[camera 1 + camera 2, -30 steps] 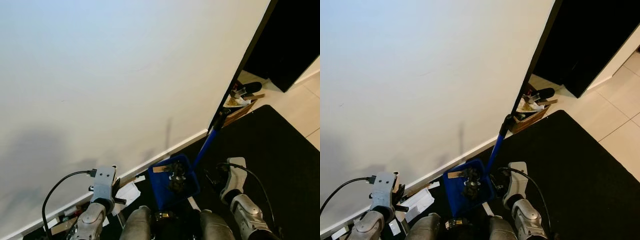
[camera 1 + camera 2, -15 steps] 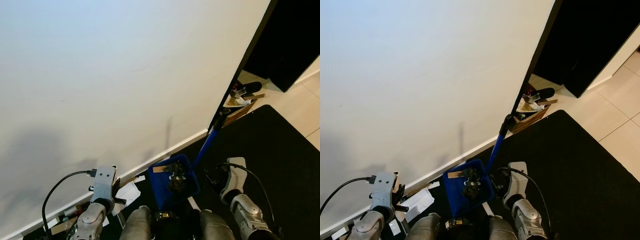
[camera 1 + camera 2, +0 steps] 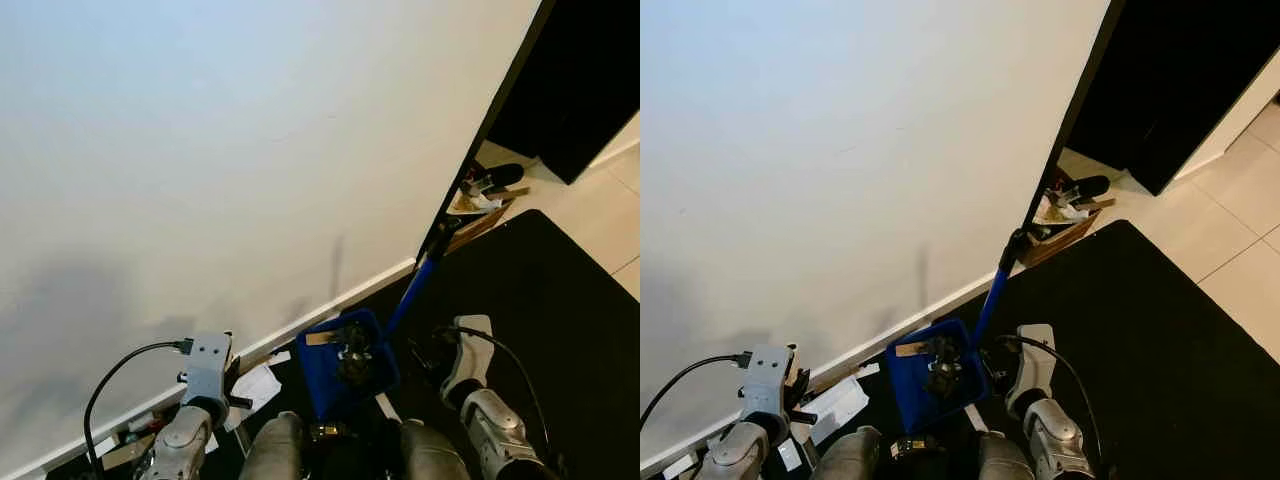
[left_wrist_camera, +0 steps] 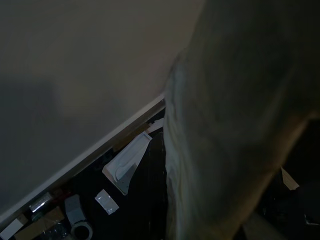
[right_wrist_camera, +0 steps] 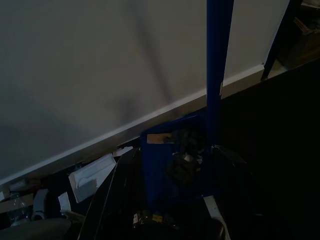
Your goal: Sweep floor
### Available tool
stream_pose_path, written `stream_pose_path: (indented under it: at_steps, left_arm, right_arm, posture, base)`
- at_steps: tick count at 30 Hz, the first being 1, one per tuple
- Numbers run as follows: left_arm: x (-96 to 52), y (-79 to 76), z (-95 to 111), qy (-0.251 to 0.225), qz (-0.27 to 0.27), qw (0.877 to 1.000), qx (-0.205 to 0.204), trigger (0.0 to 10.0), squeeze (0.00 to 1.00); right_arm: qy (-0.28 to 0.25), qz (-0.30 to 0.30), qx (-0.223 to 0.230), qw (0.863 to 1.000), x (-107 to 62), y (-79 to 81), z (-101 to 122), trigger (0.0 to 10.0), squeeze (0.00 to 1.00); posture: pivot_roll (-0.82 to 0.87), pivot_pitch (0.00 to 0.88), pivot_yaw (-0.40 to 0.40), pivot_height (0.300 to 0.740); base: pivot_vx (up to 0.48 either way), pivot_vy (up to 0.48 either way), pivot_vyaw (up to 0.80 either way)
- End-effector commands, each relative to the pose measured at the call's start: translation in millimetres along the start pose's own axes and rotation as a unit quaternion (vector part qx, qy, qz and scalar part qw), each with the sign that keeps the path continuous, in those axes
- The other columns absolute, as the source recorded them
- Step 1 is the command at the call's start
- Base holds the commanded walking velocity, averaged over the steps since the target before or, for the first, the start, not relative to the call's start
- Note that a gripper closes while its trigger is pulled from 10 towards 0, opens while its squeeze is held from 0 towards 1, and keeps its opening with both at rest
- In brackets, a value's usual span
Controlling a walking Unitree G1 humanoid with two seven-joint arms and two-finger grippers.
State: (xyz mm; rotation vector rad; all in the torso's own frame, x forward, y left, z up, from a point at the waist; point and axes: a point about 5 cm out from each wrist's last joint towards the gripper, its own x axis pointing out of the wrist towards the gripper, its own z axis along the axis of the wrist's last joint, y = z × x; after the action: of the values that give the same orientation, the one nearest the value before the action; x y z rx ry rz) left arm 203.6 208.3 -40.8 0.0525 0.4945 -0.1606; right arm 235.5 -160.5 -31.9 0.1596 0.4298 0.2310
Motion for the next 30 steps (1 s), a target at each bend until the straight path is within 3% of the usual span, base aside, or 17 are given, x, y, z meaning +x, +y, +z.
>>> stream_pose_path:
  at_steps: [1, 10, 15, 20, 23, 26, 27, 29, 30]
  left_arm:
    - [0.1, -14.8, -6.4, 0.008, -0.02, 1.0, -0.016, 10.0, 0.0]
    - [-1.2, -11.9, -7.4, 0.014, 0.003, 1.0, 0.001, 10.0, 0.0]
    - [-7.6, -9.8, -6.9, 0.008, -0.001, 0.999, -0.04, 10.0, 0.0]
    - [-22.8, 1.0, -6.8, 0.004, -0.002, 0.999, -0.046, 10.0, 0.0]
    - [-24.8, 2.9, -5.7, 0.004, 0.001, 0.999, -0.049, 10.0, 0.0]
    - [-27.2, 12.9, 4.5, -0.01, 0.032, 0.999, -0.017, 10.0, 0.0]
    - [-27.4, 21.3, 18.3, -0.038, 0.064, 0.997, 0.016, 10.0, 0.0]
    - [-27.0, 25.2, 26.0, -0.055, 0.078, 0.995, 0.026, 10.0, 0.0]
    - [-27.6, 31.6, 39.0, -0.08, 0.101, 0.991, 0.035, 10.0, 0.0]
  right_arm:
    - [0.008, -0.006, 0.004, 1.0, -4.6, -3.6, -5.3, 10.0, 0.0]
    - [0.013, -0.014, 0.005, 1.0, -4.8, -5.1, -6.4, 10.0, 0.0]
    - [0.024, -0.02, -0.003, 1.0, -5.1, -6.6, -8.0, 10.0, 0.0]
    - [0.003, -0.019, -0.016, 1.0, -4.8, -4.6, -1.2, 10.0, 0.0]
    - [-0.007, -0.02, -0.018, 1.0, -4.5, -4.1, 2.1, 10.0, 0.0]
    - [-0.037, -0.024, -0.026, 0.999, -1.0, -3.1, 15.3, 10.0, 0.0]
    - [-0.055, -0.028, -0.031, 0.998, 3.5, -2.6, 26.3, 10.0, 0.0]
    - [-0.06, -0.031, -0.036, 0.997, 6.5, -2.3, 31.4, 10.0, 0.0]
    - [-0.064, -0.034, -0.061, 0.995, 11.9, -1.3, 39.8, 10.0, 0.0]
  posture:
    - [0.08, 0.129, -0.026, 0.74]
    - [0.08, 0.109, -0.011, 0.74]
    - [0.1, 0.097, -0.003, 0.74]
    - [0.12, 0.086, -0.005, 0.74]
    - [0.12, 0.082, -0.005, 0.74]
    - [0.12, 0.083, -0.001, 0.74]
    - [0.12, 0.079, 0.003, 0.74]
    - [0.12, 0.077, 0.005, 0.74]
    - [0.13, 0.073, 0.007, 0.74]
  base:
    - [0.0, 0.0, 0.0]
    - [0.0, 0.0, 0.0]
    - [0.0, 0.0, 0.0]
    - [0.0, 0.0, 0.0]
    - [0.0, 0.0, 0.0]
    - [0.0, 0.0, 0.0]
    - [0.0, 0.0, 0.0]
    - [0.0, 0.0, 0.0]
    - [0.0, 0.0, 0.0]
